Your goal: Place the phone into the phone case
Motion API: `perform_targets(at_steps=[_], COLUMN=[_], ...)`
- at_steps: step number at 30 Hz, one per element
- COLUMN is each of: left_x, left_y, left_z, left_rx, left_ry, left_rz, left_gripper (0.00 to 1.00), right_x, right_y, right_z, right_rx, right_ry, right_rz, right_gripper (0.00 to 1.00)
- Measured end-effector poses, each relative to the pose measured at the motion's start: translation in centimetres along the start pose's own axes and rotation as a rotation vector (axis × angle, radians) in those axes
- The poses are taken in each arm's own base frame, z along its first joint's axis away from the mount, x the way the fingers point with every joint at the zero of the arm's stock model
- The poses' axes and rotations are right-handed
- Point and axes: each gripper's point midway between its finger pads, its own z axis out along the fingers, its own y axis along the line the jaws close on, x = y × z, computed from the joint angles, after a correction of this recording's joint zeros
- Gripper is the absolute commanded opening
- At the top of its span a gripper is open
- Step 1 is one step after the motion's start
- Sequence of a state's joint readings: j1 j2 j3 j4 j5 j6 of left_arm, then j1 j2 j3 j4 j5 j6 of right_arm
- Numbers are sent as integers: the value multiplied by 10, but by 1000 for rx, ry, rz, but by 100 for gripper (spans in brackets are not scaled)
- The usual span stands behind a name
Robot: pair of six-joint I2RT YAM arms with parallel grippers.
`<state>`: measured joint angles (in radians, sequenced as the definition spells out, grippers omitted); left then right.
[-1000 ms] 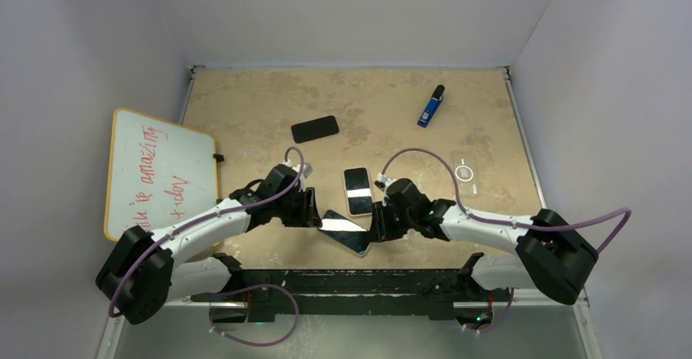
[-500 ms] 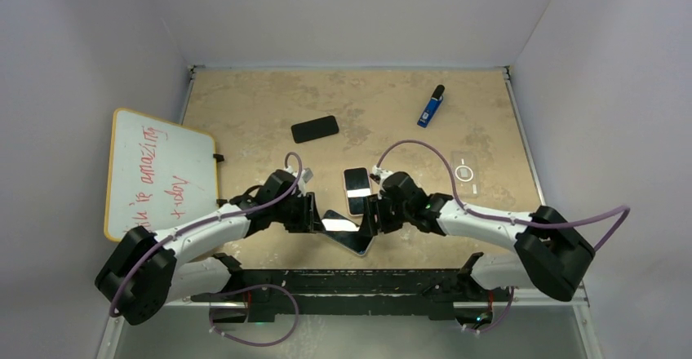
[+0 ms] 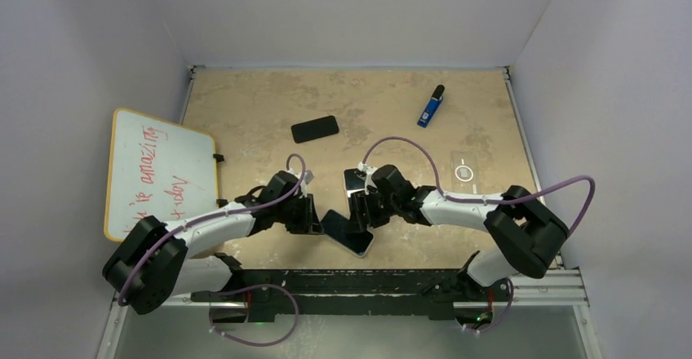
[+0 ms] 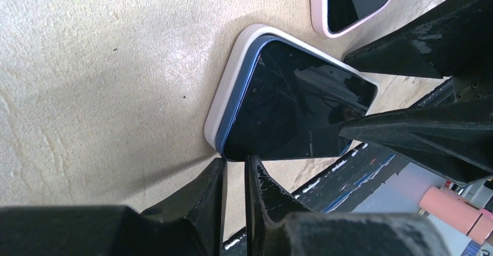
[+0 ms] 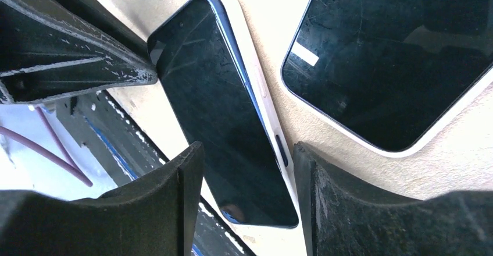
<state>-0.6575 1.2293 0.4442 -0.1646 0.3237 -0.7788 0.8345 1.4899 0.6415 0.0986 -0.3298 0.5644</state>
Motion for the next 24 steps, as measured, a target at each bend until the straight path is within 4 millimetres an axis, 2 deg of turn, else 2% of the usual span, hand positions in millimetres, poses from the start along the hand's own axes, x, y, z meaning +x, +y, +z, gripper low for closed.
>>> perform_targets(at_steps=[4, 9, 20, 24], left_x=[1, 3, 8, 12], left_y=[0, -1, -5, -5], left_z=[1, 1, 2, 1], left_rx=[16, 48, 109, 129], left_ry=[-10, -25, -39, -42], left_rz=[-7, -7, -23, -42], left_gripper=[17, 17, 14, 14], right_x=[2, 16, 12, 2], right_y=[2, 8, 24, 35], right_z=[-1, -3, 4, 5], right_rx=[-36, -105, -203, -261], right_ry=[-17, -16, -32, -58], right_rz=[40, 121, 244, 271], right_gripper=[55, 52, 48, 41])
